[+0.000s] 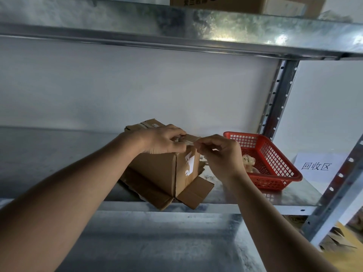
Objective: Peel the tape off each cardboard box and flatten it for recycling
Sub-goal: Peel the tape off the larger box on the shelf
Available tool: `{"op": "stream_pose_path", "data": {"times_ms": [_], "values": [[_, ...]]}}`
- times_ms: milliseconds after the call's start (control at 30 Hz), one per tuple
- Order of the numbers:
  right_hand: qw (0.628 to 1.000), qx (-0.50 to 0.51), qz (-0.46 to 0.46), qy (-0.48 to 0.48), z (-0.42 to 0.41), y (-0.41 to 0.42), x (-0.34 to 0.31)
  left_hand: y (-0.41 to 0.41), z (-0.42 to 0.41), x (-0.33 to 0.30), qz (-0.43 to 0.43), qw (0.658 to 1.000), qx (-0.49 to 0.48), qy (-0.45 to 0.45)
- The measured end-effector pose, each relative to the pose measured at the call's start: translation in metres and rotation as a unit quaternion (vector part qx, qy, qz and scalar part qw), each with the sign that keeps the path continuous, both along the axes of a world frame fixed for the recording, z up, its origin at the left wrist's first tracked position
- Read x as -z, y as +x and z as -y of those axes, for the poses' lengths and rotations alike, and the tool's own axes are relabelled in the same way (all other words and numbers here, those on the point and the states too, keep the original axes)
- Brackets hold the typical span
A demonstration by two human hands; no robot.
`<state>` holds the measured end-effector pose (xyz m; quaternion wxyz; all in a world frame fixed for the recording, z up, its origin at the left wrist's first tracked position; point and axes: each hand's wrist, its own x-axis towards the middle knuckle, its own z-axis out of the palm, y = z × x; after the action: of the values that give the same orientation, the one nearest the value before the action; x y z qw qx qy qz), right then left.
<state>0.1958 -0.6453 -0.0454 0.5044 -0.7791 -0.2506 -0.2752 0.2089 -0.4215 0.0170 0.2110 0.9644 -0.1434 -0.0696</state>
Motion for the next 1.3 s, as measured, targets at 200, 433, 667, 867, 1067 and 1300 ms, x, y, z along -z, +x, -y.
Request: {"op": "stream_pose_path", "data": {"times_ms": [200, 433, 667, 867, 1067, 1300], "values": [[0.992, -0.017, -0.081, 0.09, -0.006, 0.003, -0.008, 0.001, 0.0, -0.002, 0.004, 0.999, 0.028, 0.014], [0.994, 0.013, 0.005, -0.104, -0.004, 0.012, -0.027, -0.001, 0.001, -0.001, 0.032, 0.998, 0.048, 0.036], [0.972, -0.056, 0.05, -0.224, -0.007, 0.004, -0.046, 0.0, -0.001, 0.002, 0.023, 0.998, 0.063, 0.018], [0.985, -0.025, -0.018, -0.172, -0.018, 0.019, -0.05, -0.002, -0.003, 0.0, 0.048, 0.996, 0.074, 0.021], [0.98, 0.001, -0.148, -0.131, -0.013, 0.033, -0.035, 0.0, -0.008, 0.0, 0.069, 0.995, 0.061, 0.048], [0.972, 0.078, -0.136, -0.172, -0.023, 0.021, -0.044, 0.004, -0.033, -0.01, 0.126, 0.987, 0.006, 0.1]]}}
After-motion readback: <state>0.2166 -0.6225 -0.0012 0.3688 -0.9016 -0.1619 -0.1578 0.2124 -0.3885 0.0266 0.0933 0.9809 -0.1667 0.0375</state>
